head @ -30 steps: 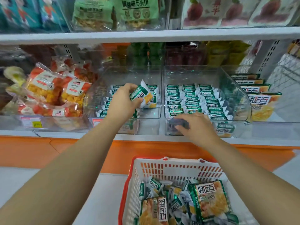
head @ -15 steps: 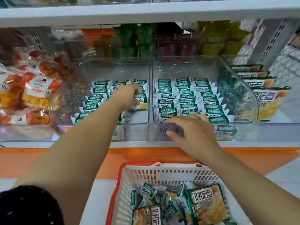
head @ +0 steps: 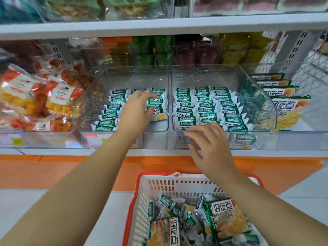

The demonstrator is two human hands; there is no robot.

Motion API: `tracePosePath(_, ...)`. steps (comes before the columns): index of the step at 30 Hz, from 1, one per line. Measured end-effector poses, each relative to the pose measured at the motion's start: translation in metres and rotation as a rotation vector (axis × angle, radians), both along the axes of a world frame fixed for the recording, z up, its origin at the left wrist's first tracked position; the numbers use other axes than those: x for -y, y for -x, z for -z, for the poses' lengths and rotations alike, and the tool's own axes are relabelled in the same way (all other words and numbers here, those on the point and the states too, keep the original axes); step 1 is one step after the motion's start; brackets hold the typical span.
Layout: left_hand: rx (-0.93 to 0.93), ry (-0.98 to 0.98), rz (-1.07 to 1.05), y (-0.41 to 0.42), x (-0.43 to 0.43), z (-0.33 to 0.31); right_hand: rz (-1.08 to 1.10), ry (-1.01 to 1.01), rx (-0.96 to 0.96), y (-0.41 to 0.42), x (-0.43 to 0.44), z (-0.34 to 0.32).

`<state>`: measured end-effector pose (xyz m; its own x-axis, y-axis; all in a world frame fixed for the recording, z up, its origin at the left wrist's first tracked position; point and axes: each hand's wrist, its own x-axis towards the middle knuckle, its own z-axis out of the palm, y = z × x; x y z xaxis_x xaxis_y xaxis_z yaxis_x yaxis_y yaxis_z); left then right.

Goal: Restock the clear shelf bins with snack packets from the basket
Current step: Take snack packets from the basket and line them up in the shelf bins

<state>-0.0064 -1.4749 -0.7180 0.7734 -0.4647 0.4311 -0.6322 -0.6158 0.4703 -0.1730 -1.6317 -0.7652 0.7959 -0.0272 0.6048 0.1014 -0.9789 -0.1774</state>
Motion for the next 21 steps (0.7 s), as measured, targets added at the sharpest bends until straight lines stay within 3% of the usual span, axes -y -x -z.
tracePosePath(2, 0.125, 0.114, 0.091, 0.039, -0.019, 0.01, -0.099, 0.049, 0.108, 0.007, -0.012, 0.011)
tracePosePath(4, 0.152, 0.121, 0.163, 0.07, -0.039, 0.032, -0.188, 0.064, 0.046, 0.014, -0.024, 0.027)
tracePosePath(7, -0.084, -0.051, 0.15, 0.091, -0.064, 0.078, -0.161, -0.008, -0.335, 0.032, -0.039, 0.057)
tracePosePath(10, -0.398, -0.404, 0.164, 0.097, -0.088, 0.119, -0.011, -0.269, -0.781, 0.06, -0.046, 0.103)
tracePosePath(14, -0.57, -0.723, 0.205, 0.1, -0.113, 0.15, 0.125, -0.534, -1.114, 0.093, -0.051, 0.151)
tracePosePath(18, -0.628, -0.771, 0.214, 0.094, -0.118, 0.163, 0.08, -0.534, -1.439, 0.115, -0.052, 0.189)
tracePosePath(21, -0.627, -0.743, 0.195, 0.091, -0.117, 0.168, 0.179, -0.523, -1.488, 0.126, -0.052, 0.218)
